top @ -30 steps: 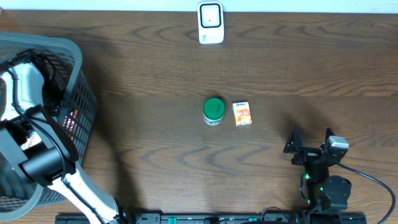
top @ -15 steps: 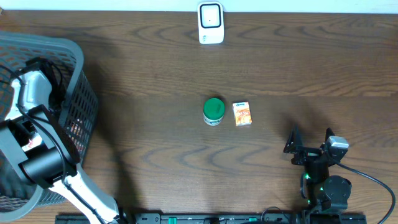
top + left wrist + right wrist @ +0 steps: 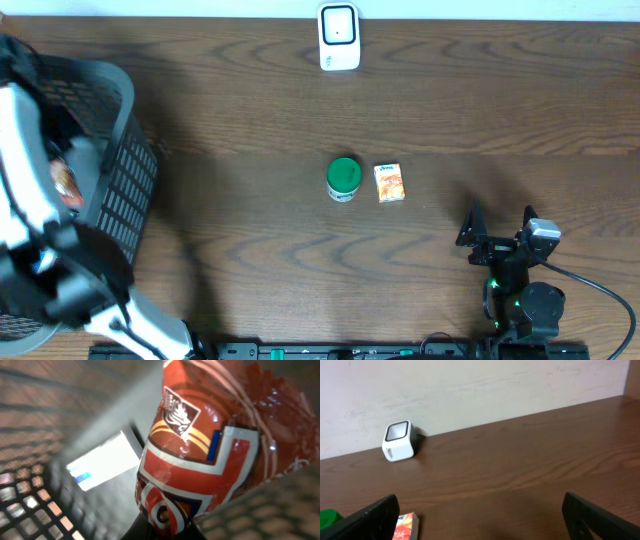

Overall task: Scan the item barcode
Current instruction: 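Reach the left gripper into the basket and grasp the red Top candy bar, then lay the candy bar on the table left of the jar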

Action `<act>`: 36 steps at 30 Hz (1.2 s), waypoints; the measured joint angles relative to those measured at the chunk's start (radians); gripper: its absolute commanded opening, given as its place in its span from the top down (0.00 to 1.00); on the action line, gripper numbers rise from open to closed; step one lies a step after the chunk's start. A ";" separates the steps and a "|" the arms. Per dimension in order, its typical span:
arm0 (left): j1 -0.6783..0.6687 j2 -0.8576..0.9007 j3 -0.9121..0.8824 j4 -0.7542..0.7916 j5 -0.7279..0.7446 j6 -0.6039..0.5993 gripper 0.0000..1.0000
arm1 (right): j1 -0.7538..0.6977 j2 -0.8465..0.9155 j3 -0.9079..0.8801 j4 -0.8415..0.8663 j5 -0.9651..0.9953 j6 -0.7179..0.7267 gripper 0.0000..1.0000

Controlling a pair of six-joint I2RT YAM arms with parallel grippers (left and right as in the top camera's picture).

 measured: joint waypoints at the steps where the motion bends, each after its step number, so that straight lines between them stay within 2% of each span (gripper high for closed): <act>1: 0.000 -0.042 0.026 0.007 0.016 -0.018 0.92 | 0.000 0.000 0.000 0.000 0.000 0.000 0.01; 4: 0.002 -0.249 0.082 0.050 0.213 -0.071 0.92 | 0.000 0.001 0.000 0.000 0.000 0.000 0.01; 6: -0.014 -0.354 0.087 0.053 0.401 -0.089 0.92 | 0.000 0.000 0.000 0.000 0.000 0.000 0.01; 9: -0.116 -0.448 0.090 0.052 0.611 -0.071 0.92 | 0.000 0.000 0.000 0.000 0.000 0.000 0.01; 14: -0.402 -0.448 0.065 0.022 0.759 0.078 0.92 | 0.000 0.000 0.000 0.000 0.000 0.000 0.01; 17: -0.531 -0.413 -0.007 0.038 0.738 0.117 0.93 | 0.000 0.000 0.000 0.000 0.000 0.000 0.01; 19: -0.599 -0.383 -0.067 0.068 0.678 0.092 0.92 | 0.000 0.000 0.000 0.000 0.000 0.000 0.01; 23: -0.688 -0.302 -0.202 0.092 0.460 -0.106 0.93 | 0.000 0.000 0.000 0.000 0.000 0.000 0.01; 26: -0.718 -0.248 -0.312 0.108 0.324 -0.353 0.93 | 0.000 0.000 0.000 0.000 0.000 0.000 0.01; 30: -0.762 -0.187 -0.444 0.158 0.248 -0.711 0.92 | 0.000 0.000 0.000 0.000 0.000 0.000 0.01; 33: -0.817 -0.140 -0.523 0.253 0.237 -0.995 0.92 | 0.000 0.000 0.000 0.000 0.000 0.000 0.01; 36: -0.874 -0.097 -0.569 0.381 0.239 -1.192 0.89 | 0.000 0.000 0.000 0.000 0.000 0.000 0.01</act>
